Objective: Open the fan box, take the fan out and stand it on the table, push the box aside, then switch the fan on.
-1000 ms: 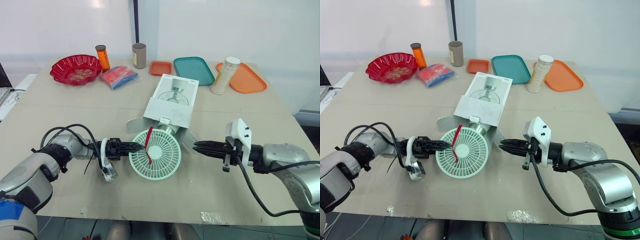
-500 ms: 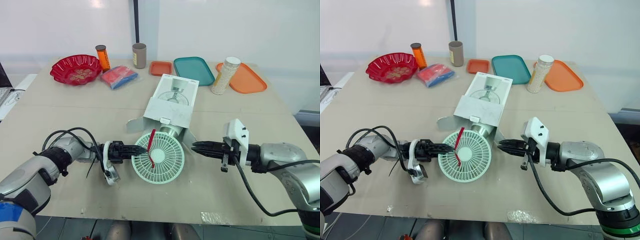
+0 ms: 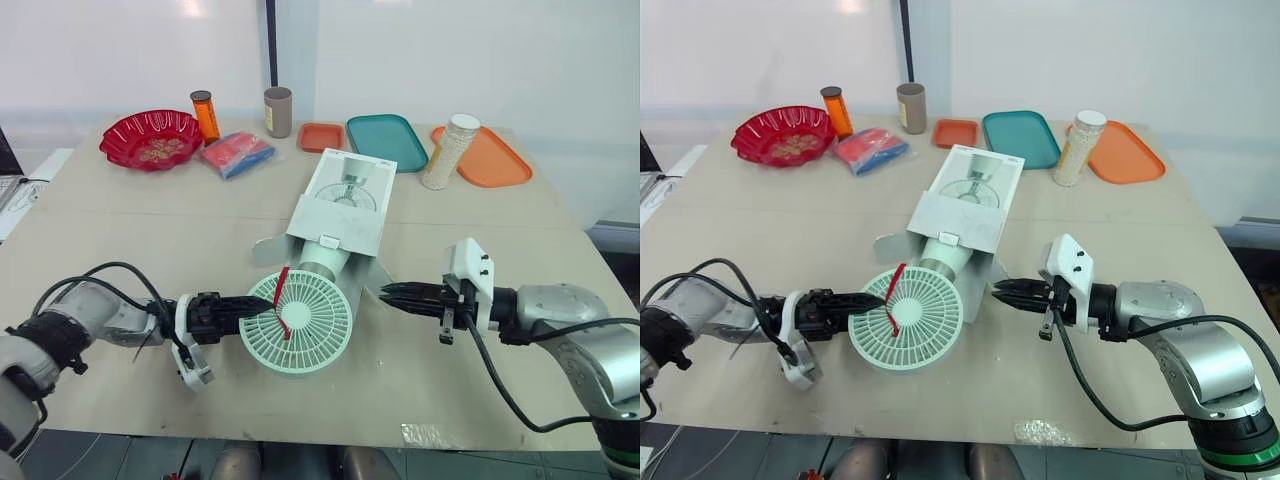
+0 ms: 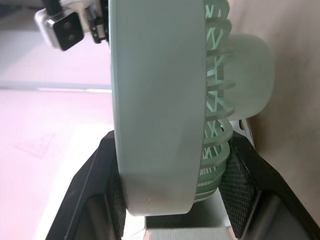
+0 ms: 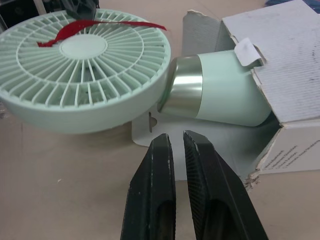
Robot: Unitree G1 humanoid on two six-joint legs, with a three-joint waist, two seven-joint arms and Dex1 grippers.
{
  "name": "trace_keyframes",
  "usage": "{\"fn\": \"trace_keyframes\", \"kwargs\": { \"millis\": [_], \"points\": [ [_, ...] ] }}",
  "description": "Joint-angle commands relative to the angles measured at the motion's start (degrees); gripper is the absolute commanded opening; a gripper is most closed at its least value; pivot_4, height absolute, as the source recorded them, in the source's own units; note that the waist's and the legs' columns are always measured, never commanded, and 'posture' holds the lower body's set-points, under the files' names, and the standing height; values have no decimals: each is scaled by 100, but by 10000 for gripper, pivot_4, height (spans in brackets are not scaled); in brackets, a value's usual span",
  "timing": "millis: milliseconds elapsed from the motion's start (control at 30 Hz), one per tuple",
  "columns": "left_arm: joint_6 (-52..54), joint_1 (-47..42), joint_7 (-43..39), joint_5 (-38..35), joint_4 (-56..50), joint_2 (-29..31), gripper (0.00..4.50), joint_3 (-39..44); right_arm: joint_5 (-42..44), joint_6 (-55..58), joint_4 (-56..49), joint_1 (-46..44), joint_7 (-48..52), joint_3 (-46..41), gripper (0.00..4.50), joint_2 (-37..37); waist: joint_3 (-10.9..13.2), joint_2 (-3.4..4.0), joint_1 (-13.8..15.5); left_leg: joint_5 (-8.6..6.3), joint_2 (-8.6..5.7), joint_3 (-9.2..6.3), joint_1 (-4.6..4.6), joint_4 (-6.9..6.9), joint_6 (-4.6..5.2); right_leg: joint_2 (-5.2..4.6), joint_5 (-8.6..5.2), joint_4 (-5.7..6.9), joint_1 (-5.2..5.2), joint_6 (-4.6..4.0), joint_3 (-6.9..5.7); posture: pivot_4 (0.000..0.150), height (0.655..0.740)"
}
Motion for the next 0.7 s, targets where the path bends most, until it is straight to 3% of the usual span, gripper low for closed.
{"fn": "trace_keyframes", "kwargs": {
  "millis": [33,133,333,467,700],
  "points": [
    [-282,428,-1008,-1376,-613,469,20250,548,-115,-259,288,-234,238,213,3930,13,0,0,-1,0,0,0,0,2,0,0,0,0,0,0,0,1500,7400],
    [-229,795,-1866,-2618,-1059,885,20250,702,-165,-384,515,-515,406,374,3930,48,-2,3,-5,0,3,0,1,16,0,2,2,8,2,-3,-1,1500,7400],
    [17,1265,-3228,-4165,-2072,1394,20250,946,-320,-523,939,-941,602,617,3930,132,-2,4,-54,0,7,0,1,19,2,3,2,11,2,-4,-9,1500,7400],
    [913,1822,-4447,-6014,-3020,1807,20250,1308,-295,-508,1049,-1056,712,611,3930,130,-2,5,-55,0,9,0,0,22,3,3,2,10,5,-4,-10,1500,7400],
    [1338,2505,-6028,-7474,-3972,2305,20250,1946,-363,-542,1202,-1062,904,533,3930,-13,0,11,-57,-3,11,1,2,23,7,5,1,8,7,-4,-14,1500,7400]
  ]
}}
